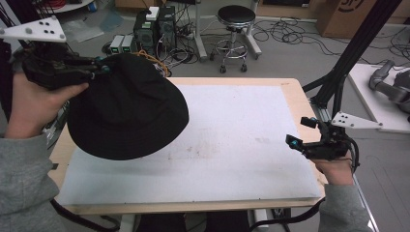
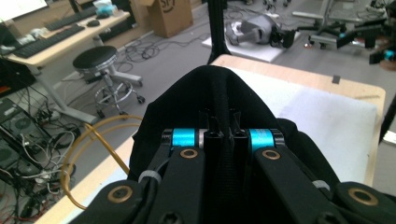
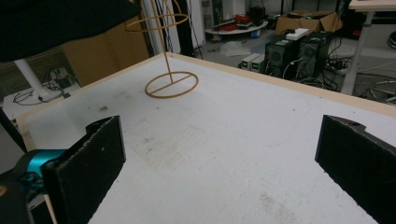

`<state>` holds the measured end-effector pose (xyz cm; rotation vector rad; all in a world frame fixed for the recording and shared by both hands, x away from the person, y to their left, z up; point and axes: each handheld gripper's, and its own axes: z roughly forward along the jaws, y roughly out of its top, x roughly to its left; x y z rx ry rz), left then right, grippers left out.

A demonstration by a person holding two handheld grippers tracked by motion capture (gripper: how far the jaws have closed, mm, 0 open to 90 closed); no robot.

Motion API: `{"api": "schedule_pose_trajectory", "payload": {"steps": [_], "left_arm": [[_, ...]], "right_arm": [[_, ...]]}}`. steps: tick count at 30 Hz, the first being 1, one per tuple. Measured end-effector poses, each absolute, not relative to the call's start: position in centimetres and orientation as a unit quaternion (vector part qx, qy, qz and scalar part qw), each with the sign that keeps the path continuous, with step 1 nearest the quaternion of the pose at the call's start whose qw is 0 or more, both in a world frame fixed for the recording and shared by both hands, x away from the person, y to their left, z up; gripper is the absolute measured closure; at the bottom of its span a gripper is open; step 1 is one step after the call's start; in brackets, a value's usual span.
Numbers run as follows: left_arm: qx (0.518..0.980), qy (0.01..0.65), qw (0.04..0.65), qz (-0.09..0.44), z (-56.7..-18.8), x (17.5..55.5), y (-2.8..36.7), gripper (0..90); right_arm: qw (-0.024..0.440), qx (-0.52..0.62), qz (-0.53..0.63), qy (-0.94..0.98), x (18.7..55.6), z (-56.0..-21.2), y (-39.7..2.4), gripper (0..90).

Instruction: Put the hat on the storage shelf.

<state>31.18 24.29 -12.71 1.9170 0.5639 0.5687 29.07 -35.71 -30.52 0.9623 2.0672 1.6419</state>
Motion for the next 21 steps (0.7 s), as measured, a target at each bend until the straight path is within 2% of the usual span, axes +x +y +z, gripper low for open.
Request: {"api": "schedule_pose_trajectory", "payload": {"steps": [9,21], "left_arm": [[0.779,0.239,0.518,0.260,-10.8,32.6,25.1,88.2],[0.770,0.253,0.518,0.273,-9.5,36.7,25.4,88.2]], "right_arm": [[0.159,0.338,0.580,0.724,29.2,-30.5,-35.7,1.2],[0.158,0.335,0.585,0.721,29.0,-30.2,-35.7,1.2]]}}
